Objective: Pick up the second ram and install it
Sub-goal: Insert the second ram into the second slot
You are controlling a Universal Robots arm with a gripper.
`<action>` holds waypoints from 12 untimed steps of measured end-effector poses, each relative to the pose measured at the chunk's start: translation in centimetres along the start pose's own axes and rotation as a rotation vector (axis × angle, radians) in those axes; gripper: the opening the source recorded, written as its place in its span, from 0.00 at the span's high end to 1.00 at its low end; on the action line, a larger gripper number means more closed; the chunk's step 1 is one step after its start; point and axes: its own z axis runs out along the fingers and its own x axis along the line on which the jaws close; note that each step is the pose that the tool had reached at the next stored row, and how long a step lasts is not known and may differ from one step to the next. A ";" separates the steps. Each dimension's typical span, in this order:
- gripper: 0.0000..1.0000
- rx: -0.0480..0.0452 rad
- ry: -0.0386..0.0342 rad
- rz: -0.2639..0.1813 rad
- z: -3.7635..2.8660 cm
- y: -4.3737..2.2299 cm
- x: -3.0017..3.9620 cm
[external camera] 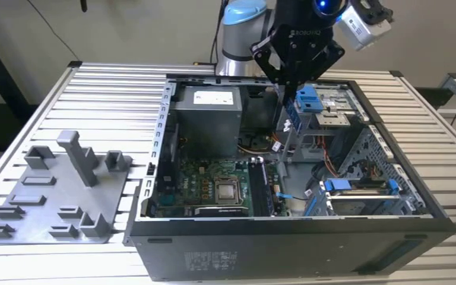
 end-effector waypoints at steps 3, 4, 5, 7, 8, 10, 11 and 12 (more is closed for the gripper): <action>0.86 -0.0002 0.0109 0.015 0.14 0.00 0.00; 0.86 -0.0005 0.0166 0.019 0.20 0.00 0.01; 0.86 -0.0007 0.0220 0.023 0.25 0.00 0.01; 0.86 -0.0013 0.0327 0.031 0.38 0.00 0.02; 0.86 -0.0015 0.0371 0.038 0.45 -0.01 0.02; 0.86 -0.0014 0.0425 0.059 0.62 -0.03 0.03; 0.86 -0.0011 0.0440 0.070 0.68 -0.04 0.04; 0.86 -0.0011 0.0454 0.079 0.75 -0.05 0.04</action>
